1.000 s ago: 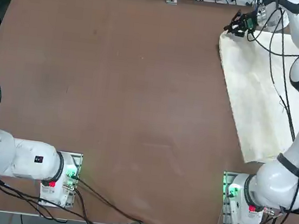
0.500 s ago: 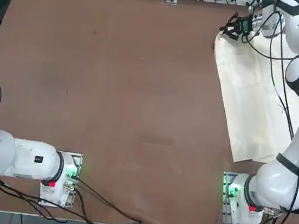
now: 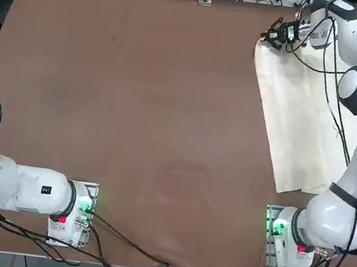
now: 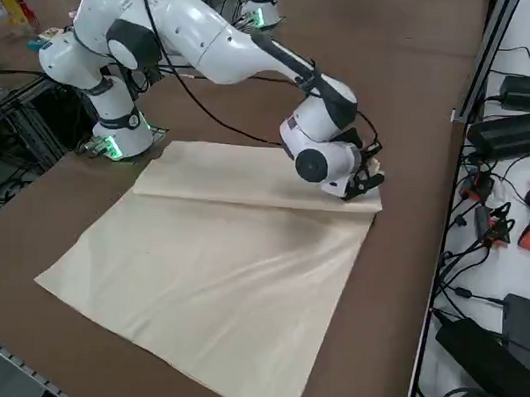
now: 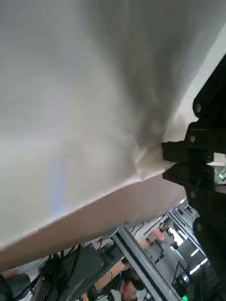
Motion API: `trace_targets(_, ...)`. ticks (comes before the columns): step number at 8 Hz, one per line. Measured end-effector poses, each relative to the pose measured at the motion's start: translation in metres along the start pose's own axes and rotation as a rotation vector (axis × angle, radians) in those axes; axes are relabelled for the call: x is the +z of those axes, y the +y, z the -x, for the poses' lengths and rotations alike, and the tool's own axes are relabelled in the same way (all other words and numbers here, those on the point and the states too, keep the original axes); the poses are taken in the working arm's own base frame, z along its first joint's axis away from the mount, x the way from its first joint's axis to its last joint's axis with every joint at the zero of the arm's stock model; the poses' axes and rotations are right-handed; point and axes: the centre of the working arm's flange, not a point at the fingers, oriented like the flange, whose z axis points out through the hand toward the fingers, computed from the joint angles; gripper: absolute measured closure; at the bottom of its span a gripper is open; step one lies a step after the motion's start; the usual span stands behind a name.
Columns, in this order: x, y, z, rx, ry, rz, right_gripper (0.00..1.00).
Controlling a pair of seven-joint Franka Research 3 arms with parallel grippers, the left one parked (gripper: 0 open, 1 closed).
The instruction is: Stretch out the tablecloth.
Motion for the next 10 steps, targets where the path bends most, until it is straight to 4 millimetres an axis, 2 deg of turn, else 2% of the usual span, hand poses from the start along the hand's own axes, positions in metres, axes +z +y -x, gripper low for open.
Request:
trace_targets(4, 0.02, 0.0, -0.002, 0.067, 0.012, -0.054, 0.98)
trace_targets(10, 0.069, -0.017, 0.027, 0.094, 0.052, -0.097, 0.98)
